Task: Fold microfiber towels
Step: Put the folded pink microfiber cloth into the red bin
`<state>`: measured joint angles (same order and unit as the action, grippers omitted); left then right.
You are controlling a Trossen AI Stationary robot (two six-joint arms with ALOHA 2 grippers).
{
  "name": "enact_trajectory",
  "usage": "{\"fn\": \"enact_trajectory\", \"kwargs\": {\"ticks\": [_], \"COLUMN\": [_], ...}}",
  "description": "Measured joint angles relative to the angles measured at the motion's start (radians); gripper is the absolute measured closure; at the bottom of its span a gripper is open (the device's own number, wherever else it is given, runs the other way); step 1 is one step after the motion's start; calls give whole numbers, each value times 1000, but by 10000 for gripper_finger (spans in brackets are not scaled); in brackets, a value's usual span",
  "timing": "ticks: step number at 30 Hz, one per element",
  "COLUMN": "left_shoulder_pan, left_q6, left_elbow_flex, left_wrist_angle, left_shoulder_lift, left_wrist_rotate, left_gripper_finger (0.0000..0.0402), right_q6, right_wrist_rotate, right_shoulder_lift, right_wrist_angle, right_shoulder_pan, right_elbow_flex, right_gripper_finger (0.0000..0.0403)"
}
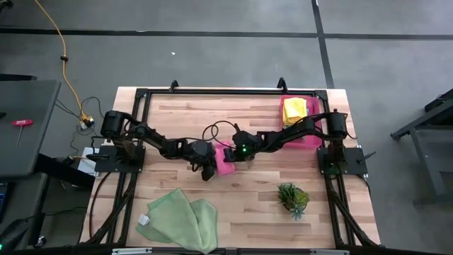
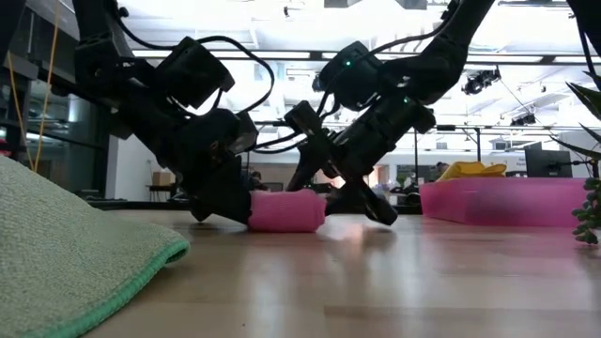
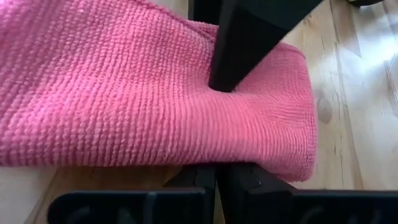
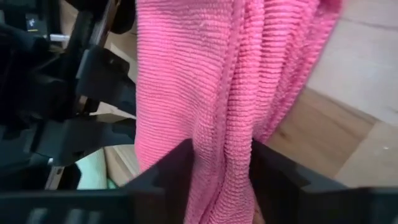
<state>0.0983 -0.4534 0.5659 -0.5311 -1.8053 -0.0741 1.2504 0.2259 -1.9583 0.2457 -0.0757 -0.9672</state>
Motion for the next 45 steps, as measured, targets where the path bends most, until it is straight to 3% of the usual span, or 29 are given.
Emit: {"fn": "enact_trajectory", "kwargs": {"ticks": [6, 11, 16, 22, 27, 35, 45], "left_shoulder_pan": [16, 57, 109, 179, 208, 209, 209], "left_q6": [-7, 81, 214, 229, 182, 121, 103], "left_elbow_flex": [0, -2, -14, -64, -96, -101, -101], "left_wrist_angle": [41, 261, 533, 557, 559, 541, 502], "left_shoulder_lift": [24, 157, 375, 666, 831, 875, 832], "left_wrist_rotate": [-64, -124, -58, -34, 36, 67, 70], "left_gripper_finger": [402, 401, 401, 401, 401, 401, 401], "right_q6": [-51, -92, -206, -367, -513, -596, -601], "right_wrist_rotate": [9, 41, 52, 34, 2, -147, -193], "right_shoulder_lift": [-1, 40, 175, 422, 652, 989, 1243], "right_wrist_angle": [23, 38, -54, -323, -629, -1102, -1388], "right_shoulder_pan": [-5, -39, -107, -186, -251, -380, -572], "right_elbow_flex": [2, 2, 2, 2, 1, 1, 1], "right_gripper_finger": [388, 398, 400, 402, 402, 402, 403]}}
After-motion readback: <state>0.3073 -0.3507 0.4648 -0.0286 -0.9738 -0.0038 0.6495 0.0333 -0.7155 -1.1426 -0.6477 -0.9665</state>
